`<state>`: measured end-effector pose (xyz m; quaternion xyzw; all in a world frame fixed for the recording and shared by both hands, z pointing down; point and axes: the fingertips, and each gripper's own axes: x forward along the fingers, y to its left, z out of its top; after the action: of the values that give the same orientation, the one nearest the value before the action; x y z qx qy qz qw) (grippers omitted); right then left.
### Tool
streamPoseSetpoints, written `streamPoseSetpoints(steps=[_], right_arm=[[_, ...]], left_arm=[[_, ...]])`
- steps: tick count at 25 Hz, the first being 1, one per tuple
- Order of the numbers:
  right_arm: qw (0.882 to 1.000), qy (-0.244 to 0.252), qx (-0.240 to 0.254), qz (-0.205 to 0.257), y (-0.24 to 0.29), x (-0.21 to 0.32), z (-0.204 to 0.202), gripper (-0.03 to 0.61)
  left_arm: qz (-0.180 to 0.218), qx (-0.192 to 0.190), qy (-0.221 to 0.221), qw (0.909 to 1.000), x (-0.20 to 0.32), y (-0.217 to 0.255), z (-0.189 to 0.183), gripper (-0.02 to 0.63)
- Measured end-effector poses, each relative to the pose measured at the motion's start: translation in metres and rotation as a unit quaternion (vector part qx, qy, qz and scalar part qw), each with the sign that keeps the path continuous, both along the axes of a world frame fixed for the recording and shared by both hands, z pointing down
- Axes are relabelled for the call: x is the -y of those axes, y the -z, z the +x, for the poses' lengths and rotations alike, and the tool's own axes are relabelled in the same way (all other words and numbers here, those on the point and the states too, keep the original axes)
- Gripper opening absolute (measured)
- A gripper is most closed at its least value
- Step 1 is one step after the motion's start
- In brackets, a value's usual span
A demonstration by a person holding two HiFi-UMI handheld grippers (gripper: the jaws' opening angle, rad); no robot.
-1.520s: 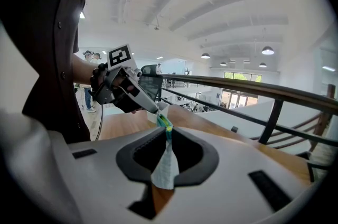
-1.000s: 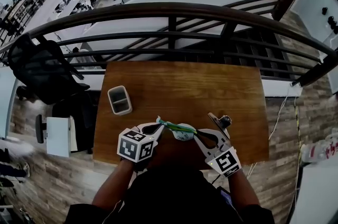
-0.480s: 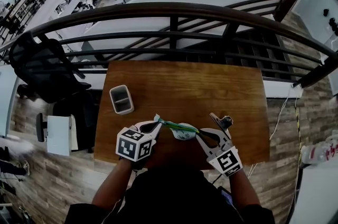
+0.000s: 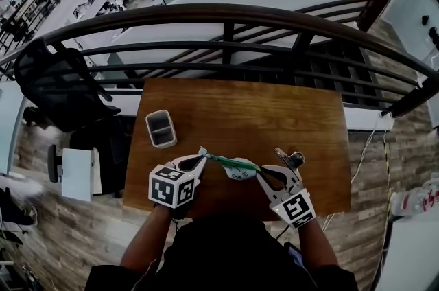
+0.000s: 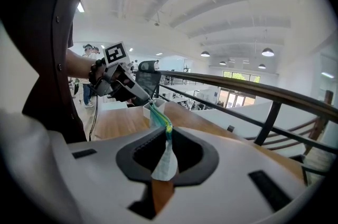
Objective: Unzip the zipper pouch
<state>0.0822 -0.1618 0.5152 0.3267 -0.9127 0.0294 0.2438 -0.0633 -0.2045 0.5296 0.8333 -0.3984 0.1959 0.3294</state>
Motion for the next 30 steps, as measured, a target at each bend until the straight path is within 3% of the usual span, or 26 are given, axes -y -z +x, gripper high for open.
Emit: streamPoseSetpoints(steps=[22, 26, 30], right_arm=[[0.999, -0.033, -0.005, 0.006, -0.006, 0.017, -0.011, 0.044], [0.999, -0.044, 0.001, 0.013, -0.002, 0.022, -0.006, 0.127], [0.998, -0.052, 0.002, 0.031, 0.006, 0.028, -0.005, 0.138]], left_arm=[[0.033, -0.019, 0.022, 0.999, 0.002, 0.012, -0.023, 0.029], [0.028, -0.026, 0.032, 0.9988, -0.002, 0.011, -0.023, 0.031], [0.025, -0.027, 0.037, 0.9986, -0.004, 0.01, -0.026, 0.031]])
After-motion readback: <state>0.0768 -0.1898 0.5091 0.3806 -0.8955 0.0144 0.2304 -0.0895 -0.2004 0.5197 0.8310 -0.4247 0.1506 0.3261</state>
